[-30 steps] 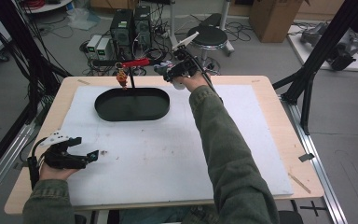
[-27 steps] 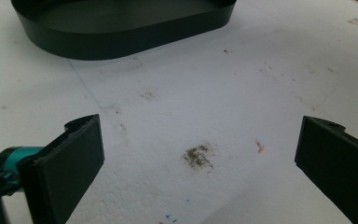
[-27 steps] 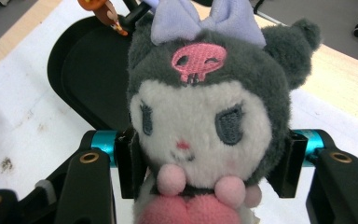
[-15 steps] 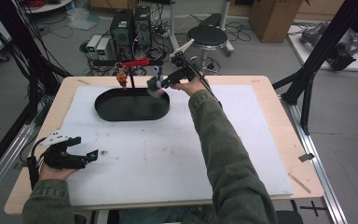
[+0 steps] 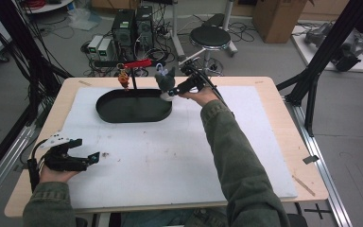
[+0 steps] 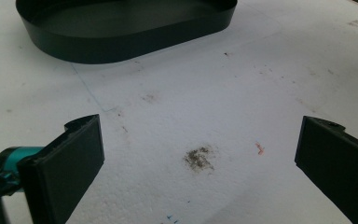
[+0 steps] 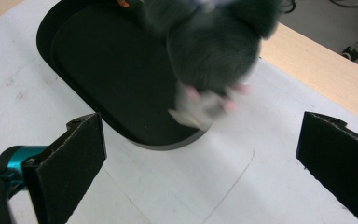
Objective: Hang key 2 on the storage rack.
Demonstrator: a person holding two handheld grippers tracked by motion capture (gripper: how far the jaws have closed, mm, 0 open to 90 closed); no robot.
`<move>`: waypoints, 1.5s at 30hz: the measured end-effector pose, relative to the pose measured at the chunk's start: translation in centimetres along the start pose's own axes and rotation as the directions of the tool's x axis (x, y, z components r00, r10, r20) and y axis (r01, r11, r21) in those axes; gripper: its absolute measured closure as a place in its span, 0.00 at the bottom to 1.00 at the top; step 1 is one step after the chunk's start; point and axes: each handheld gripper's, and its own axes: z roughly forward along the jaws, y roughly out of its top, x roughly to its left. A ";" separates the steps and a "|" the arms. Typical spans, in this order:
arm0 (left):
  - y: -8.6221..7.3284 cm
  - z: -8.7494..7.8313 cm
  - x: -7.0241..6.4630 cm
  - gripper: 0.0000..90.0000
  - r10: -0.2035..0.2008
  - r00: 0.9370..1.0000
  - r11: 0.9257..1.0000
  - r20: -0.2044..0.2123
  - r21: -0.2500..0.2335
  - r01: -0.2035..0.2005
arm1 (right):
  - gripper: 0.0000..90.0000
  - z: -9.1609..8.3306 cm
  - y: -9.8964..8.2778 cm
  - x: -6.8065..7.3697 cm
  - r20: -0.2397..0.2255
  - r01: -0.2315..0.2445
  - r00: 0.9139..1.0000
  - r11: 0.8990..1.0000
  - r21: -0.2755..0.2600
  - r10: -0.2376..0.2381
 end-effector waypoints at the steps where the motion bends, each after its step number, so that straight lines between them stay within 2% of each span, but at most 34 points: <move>1: 0.0 0.0 0.0 0.02 -0.001 1.000 1.000 0.001 0.001 0.001 | 0.01 -0.2 -0.3 -0.1 -0.003 0.001 1.000 1.000 -0.008 -0.001; 5: 0.0 0.0 0.0 0.02 0.002 1.000 1.000 0.000 0.005 -0.002 | 0.01 -1.1 -1.3 -0.5 0.002 0.015 1.000 1.000 -0.011 -0.015; 7: 0.0 0.0 0.0 0.02 0.002 1.000 1.000 0.000 0.005 -0.002 | 0.01 -1.6 -1.9 -0.7 -0.002 0.011 1.000 0.998 -0.057 -0.011; 8: 0.0 0.0 0.0 0.02 0.001 1.000 1.000 0.000 0.005 -0.001 | 0.01 -1.7 -2.2 -0.8 -0.009 0.009 1.000 0.998 -0.062 -0.009; 10: 0.0 0.0 0.0 0.02 0.002 1.000 1.000 -0.002 0.006 -0.002 | 0.01 -2.0 -2.6 -1.0 0.008 0.003 1.000 0.999 -0.047 -0.003; 14: 0.0 0.0 0.0 0.02 0.002 1.000 1.000 -0.003 0.006 -0.002 | 0.01 -2.6 -3.6 -1.5 0.003 -0.002 1.000 0.995 -0.097 0.003; 18: 0.0 0.0 -0.1 0.02 0.000 1.000 1.000 -0.002 0.004 0.000 | 0.01 -3.0 -4.6 -2.0 0.007 -0.025 1.000 0.996 -0.082 0.026; 20: 0.0 0.0 -0.1 0.02 -0.002 1.000 1.000 -0.004 0.003 0.002 | 0.01 -3.3 -5.1 -2.3 0.013 -0.023 1.000 0.994 -0.108 0.025; 30: 0.0 0.0 -0.1 0.02 0.001 1.000 1.000 -0.006 0.004 -0.001 | 0.01 -5.2 -7.2 -3.2 0.041 -0.046 0.998 0.990 -0.136 0.052; 45: 0.0 0.0 -0.3 0.02 0.001 1.000 1.000 -0.008 0.011 -0.001 | 0.01 -7.2 -11.3 -4.0 0.033 -0.091 0.995 0.978 -0.189 0.099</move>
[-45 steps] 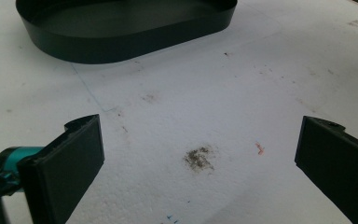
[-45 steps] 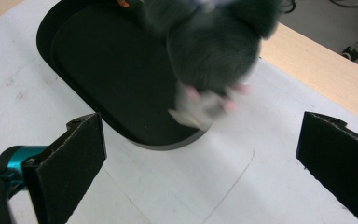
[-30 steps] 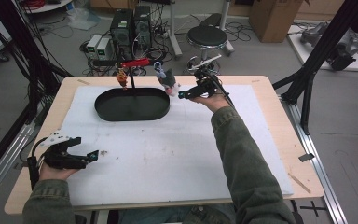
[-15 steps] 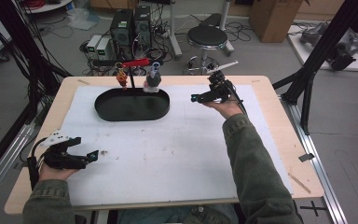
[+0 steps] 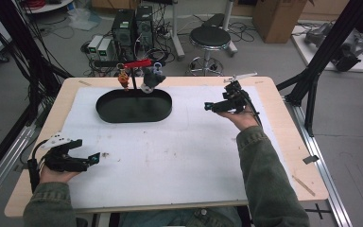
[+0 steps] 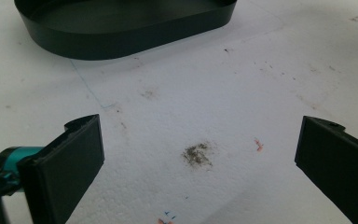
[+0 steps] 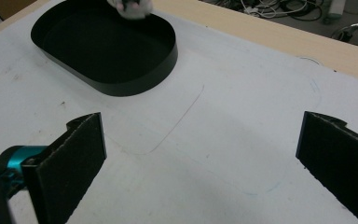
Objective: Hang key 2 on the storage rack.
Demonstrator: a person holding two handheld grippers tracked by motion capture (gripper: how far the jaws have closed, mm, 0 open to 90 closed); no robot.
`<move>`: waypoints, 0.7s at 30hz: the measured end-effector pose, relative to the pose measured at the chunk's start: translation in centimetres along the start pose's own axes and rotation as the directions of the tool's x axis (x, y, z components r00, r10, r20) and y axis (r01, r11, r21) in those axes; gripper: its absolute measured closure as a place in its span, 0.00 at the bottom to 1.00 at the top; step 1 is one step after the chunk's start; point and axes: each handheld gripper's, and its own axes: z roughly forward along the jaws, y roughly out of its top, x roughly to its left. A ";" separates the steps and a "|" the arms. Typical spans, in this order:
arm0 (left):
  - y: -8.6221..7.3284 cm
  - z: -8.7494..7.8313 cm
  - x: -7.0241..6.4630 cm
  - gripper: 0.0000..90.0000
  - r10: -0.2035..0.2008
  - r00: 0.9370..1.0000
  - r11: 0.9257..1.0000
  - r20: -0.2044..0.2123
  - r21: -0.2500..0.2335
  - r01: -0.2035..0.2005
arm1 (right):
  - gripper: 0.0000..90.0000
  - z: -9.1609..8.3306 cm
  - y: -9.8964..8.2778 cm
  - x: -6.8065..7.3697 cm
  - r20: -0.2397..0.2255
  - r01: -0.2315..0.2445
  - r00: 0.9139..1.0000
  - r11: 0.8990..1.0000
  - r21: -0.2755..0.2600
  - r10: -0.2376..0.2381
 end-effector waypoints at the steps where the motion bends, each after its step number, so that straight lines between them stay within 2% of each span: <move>1: 0.0 0.0 0.0 0.02 0.000 1.000 1.000 -0.001 -0.001 0.000 | 0.01 -0.2 -0.2 0.0 0.003 -0.007 1.000 1.000 -0.003 0.007; 7: 0.0 0.0 -0.1 0.02 -0.003 1.000 1.000 -0.004 0.007 0.003 | 0.01 -1.1 -2.0 -0.6 0.018 -0.035 0.999 0.999 -0.025 0.036; 9: 0.0 0.0 -0.1 0.02 0.000 1.000 1.000 -0.006 0.006 0.000 | 0.01 -1.1 -2.7 -0.6 0.024 -0.040 0.999 0.999 -0.004 0.040; 12: 0.0 0.0 -0.1 0.02 -0.001 1.000 1.000 -0.006 0.007 0.001 | 0.01 -1.3 -3.8 -0.6 0.028 -0.034 0.999 0.999 -0.011 0.035; 13: 0.0 0.0 -0.1 0.02 -0.001 1.000 1.000 -0.007 0.008 0.001 | 0.01 -1.4 -4.1 -0.6 0.030 -0.046 0.998 0.999 -0.004 0.046; 18: 0.0 0.0 -0.1 0.02 0.001 1.000 1.000 -0.008 0.006 -0.001 | 0.01 -1.7 -5.7 -0.7 0.050 -0.033 0.998 0.999 0.005 0.032; 21: 0.0 0.0 -0.2 0.02 0.008 1.000 1.000 -0.010 0.010 -0.008 | 0.01 -1.9 -6.9 -1.0 0.059 -0.047 0.997 0.999 0.012 0.046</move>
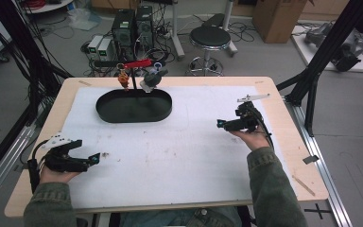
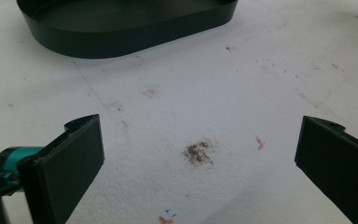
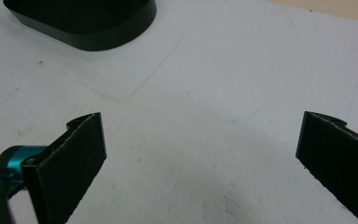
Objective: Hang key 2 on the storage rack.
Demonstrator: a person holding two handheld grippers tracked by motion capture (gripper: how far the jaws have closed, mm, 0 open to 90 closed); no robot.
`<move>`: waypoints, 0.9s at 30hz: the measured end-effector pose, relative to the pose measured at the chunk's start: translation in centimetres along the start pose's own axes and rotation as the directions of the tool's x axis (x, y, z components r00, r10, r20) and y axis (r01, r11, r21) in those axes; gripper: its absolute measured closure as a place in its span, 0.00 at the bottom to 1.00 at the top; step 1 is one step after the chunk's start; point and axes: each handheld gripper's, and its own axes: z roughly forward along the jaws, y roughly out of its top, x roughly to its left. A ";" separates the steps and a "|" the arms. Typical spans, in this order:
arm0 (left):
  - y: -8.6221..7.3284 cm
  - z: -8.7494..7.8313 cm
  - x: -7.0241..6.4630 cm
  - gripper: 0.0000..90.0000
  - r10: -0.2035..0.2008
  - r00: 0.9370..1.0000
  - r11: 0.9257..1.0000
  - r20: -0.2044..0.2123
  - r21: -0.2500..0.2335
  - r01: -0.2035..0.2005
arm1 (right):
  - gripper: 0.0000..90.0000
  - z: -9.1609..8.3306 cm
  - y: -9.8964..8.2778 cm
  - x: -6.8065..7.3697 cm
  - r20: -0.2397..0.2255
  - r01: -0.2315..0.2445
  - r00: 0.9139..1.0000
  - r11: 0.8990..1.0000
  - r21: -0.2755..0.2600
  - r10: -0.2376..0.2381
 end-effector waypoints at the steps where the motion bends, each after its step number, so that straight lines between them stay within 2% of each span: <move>1: 0.0 0.0 -0.1 0.02 -0.001 1.000 1.000 0.000 -0.003 0.001 | 0.01 0.0 -0.3 -0.1 0.001 -0.005 1.000 1.000 0.001 0.005; 3: 0.0 0.0 -0.1 0.02 0.000 1.000 1.000 -0.002 -0.005 0.000 | 0.01 -0.1 -1.0 -0.5 0.005 -0.017 1.000 1.000 0.020 0.017; 5: 0.0 -0.1 -0.1 0.02 -0.001 1.000 1.000 -0.005 -0.004 0.001 | 0.01 -0.4 -1.7 -0.6 0.033 -0.009 0.999 1.000 -0.009 0.009; 12: -0.1 0.1 -0.1 0.02 0.001 1.000 1.000 -0.002 0.011 -0.001 | 0.01 -1.4 -4.0 -1.2 0.047 -0.040 0.998 0.998 -0.047 0.042; 17: -0.2 0.4 -0.3 0.02 0.007 1.000 0.999 0.002 0.035 -0.007 | 0.01 -1.9 -5.2 -1.3 0.047 -0.030 0.998 0.999 -0.045 0.032; 19: -0.2 0.4 -0.4 0.02 0.008 1.000 0.999 0.004 0.038 -0.009 | 0.01 -2.2 -5.8 -1.2 0.036 -0.041 0.998 0.998 -0.055 0.043; 24: -0.2 0.5 -0.4 0.02 0.005 1.000 0.999 0.009 0.051 -0.005 | 0.01 -2.8 -6.6 -0.5 0.058 0.006 0.998 0.998 -0.060 -0.003; 27: -0.3 0.7 -0.7 0.02 0.017 1.000 0.997 0.011 0.073 -0.017 | 0.01 -3.1 -7.2 -0.3 0.042 0.019 0.999 0.998 -0.061 -0.016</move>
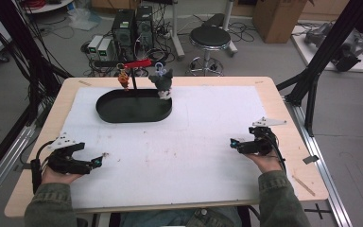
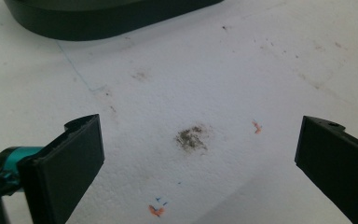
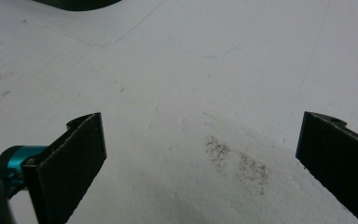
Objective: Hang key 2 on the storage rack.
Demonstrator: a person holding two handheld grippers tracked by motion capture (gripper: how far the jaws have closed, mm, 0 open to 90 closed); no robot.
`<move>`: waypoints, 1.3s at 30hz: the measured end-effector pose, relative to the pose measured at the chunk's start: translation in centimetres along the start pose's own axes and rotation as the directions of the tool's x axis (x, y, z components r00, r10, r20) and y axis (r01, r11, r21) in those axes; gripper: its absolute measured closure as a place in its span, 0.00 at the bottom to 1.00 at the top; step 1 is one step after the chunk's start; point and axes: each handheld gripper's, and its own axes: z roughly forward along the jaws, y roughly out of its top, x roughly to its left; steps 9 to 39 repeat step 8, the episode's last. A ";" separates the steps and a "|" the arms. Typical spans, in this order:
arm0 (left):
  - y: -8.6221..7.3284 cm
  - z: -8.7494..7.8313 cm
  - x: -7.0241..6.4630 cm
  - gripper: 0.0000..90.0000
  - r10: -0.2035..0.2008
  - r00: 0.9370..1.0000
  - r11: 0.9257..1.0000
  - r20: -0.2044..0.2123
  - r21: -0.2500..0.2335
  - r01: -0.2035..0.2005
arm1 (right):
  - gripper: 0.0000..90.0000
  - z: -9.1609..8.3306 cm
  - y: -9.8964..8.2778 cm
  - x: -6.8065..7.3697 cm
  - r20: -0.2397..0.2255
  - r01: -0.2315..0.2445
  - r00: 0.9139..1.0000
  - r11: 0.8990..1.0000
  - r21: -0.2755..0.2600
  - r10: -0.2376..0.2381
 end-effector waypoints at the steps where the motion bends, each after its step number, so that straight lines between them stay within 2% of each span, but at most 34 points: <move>1: 0.0 0.0 -0.1 0.02 0.001 1.000 1.000 0.003 0.000 -0.001 | 0.01 -0.1 -0.2 0.1 -0.001 -0.003 1.000 1.000 -0.001 0.003; 8: 0.0 0.1 -0.1 0.02 0.004 1.000 1.000 0.003 -0.001 -0.004 | 0.01 -0.8 -1.0 0.4 -0.001 0.010 1.000 1.000 0.000 -0.010; 39: 0.0 0.1 -0.1 0.02 0.004 1.000 1.000 0.003 -0.001 -0.004 | 0.01 -0.8 -1.0 0.4 -0.001 0.010 1.000 1.000 0.000 -0.010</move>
